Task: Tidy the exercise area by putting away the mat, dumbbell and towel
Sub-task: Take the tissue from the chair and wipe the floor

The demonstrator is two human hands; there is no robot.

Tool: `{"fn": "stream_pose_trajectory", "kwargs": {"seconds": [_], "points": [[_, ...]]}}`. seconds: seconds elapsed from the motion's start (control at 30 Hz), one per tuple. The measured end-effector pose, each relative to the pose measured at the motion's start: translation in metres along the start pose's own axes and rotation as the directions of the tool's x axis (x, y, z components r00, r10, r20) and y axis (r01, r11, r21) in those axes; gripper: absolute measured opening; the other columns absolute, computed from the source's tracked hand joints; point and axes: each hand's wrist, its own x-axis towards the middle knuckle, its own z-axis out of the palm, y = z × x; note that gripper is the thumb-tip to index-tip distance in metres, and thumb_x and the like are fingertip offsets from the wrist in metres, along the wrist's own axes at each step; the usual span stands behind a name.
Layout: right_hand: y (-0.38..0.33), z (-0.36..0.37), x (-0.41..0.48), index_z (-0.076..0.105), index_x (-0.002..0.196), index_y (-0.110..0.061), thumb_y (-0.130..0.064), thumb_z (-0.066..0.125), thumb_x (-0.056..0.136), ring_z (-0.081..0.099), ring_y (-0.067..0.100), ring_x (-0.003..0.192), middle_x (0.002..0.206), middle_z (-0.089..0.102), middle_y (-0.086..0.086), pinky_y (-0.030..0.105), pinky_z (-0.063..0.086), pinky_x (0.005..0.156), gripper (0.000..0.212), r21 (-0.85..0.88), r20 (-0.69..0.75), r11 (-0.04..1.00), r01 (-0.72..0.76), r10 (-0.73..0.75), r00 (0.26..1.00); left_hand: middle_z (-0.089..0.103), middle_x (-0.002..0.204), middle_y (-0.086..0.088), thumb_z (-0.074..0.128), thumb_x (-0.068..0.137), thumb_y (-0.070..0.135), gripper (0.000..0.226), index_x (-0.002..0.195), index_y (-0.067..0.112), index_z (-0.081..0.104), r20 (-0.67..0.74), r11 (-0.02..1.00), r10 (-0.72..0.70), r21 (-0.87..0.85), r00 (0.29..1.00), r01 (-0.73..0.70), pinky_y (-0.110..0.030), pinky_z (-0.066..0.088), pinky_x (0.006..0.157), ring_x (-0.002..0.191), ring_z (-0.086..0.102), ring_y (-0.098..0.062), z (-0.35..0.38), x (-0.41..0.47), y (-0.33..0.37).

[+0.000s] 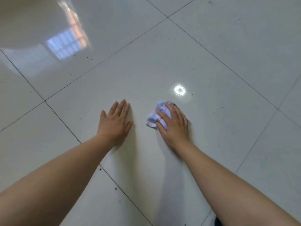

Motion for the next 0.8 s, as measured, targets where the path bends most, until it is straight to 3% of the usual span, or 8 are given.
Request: {"fn": "stream_pose_trajectory", "kwargs": {"seconds": [0.13,0.3,0.37,0.5,0.6,0.8], "points": [[-0.026,0.009,-0.012,0.054,0.126,-0.036,-0.046,0.039,0.086,0.024,0.024,0.136,0.146,0.037,0.000,0.045,0.022,0.109,0.043,0.018,-0.055,0.991,-0.135,0.135,0.989,-0.017,0.157,0.001,0.023,0.095,0.052,0.071,0.149,0.017,-0.008,0.018,0.998,-0.056,0.004,0.998,0.056,-0.055,0.009,0.112,0.145,-0.011,-0.022,0.006,-0.002,0.013],[-0.014,0.005,-0.036,0.047,0.127,-0.043,-0.047,0.041,0.087,0.033,0.023,0.136,0.145,0.040,-0.002,0.045,0.029,0.107,0.041,0.049,-0.029,0.999,-0.007,0.008,1.000,-0.018,0.157,0.001,0.026,0.092,0.058,0.077,0.149,0.018,-0.008,0.042,0.999,-0.047,-0.012,0.998,0.047,-0.055,0.007,0.113,0.144,-0.013,-0.021,0.003,-0.001,0.011],[-0.003,0.000,-0.026,0.044,0.126,-0.043,-0.045,0.042,0.086,0.037,0.026,0.134,0.143,0.044,0.003,0.047,0.030,0.108,0.040,0.083,-0.112,0.989,-0.124,0.132,0.985,-0.017,0.157,0.001,0.031,0.091,0.059,0.078,0.149,0.021,-0.006,0.020,0.995,-0.084,-0.055,0.996,0.085,-0.054,0.006,0.113,0.144,-0.013,-0.019,0.001,-0.001,0.008],[0.007,0.000,0.012,0.058,0.122,-0.030,-0.040,0.045,0.089,0.029,0.028,0.137,0.147,0.038,0.003,0.039,0.017,0.110,0.037,0.072,-0.182,0.953,-0.295,0.303,0.935,-0.015,0.157,0.003,0.040,0.090,0.057,0.082,0.150,0.021,-0.003,-0.008,0.921,-0.317,-0.242,0.948,0.306,-0.056,0.004,0.114,0.144,-0.014,-0.020,-0.007,0.009,0.001],[0.006,0.003,0.046,0.060,0.121,-0.027,-0.032,0.056,0.089,0.029,0.030,0.137,0.146,0.040,0.004,0.040,0.018,0.110,0.032,0.069,-0.211,0.955,-0.288,0.296,0.932,-0.015,0.157,0.004,0.040,0.088,0.061,0.084,0.150,0.023,-0.003,0.027,0.923,-0.323,-0.211,0.946,0.321,-0.057,0.006,0.113,0.145,-0.012,-0.020,-0.010,0.014,-0.003],[-0.009,0.003,0.125,0.053,0.128,-0.028,-0.037,0.049,0.092,0.021,0.027,0.140,0.150,0.031,0.002,0.036,0.009,0.113,0.037,0.069,-0.132,0.966,-0.249,0.256,0.958,-0.013,0.157,0.005,0.042,0.086,0.063,0.086,0.149,0.026,-0.002,0.016,0.922,-0.331,-0.208,0.944,0.327,-0.055,0.008,0.114,0.145,-0.011,-0.019,-0.010,0.015,-0.004]]}}
